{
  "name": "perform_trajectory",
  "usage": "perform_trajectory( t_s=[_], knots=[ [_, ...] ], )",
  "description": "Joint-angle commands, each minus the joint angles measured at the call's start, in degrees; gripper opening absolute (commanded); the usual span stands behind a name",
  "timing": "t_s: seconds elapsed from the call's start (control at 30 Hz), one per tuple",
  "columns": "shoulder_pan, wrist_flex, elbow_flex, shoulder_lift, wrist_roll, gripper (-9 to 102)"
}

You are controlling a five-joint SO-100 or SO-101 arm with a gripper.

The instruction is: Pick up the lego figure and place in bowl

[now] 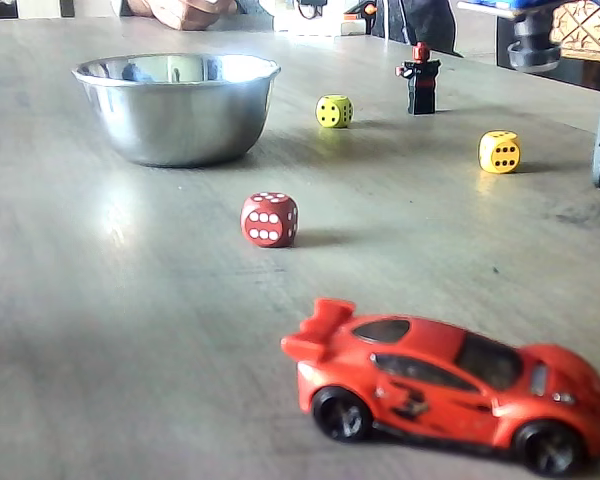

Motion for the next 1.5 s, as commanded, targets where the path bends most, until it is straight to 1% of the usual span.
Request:
perform_trajectory(
  t_s=[0.0,0.1,0.17,0.63,0.8,0.97,1.47],
  knots=[
    [-0.09,0.18,4.22,0.44,-0.35,-1],
    [-0.09,-0.79,4.22,0.44,-0.35,-1],
    [-0.09,-3.43,4.22,0.44,-0.35,-1],
    [0.44,-35.6,4.22,0.44,-0.35,-1],
    [0.7,-44.21,4.22,0.44,-0.35,-1],
    [2.99,-47.55,3.96,0.09,-0.35,-1],
    [17.58,-47.55,-7.82,-0.26,-0.35,-1]
  ],
)
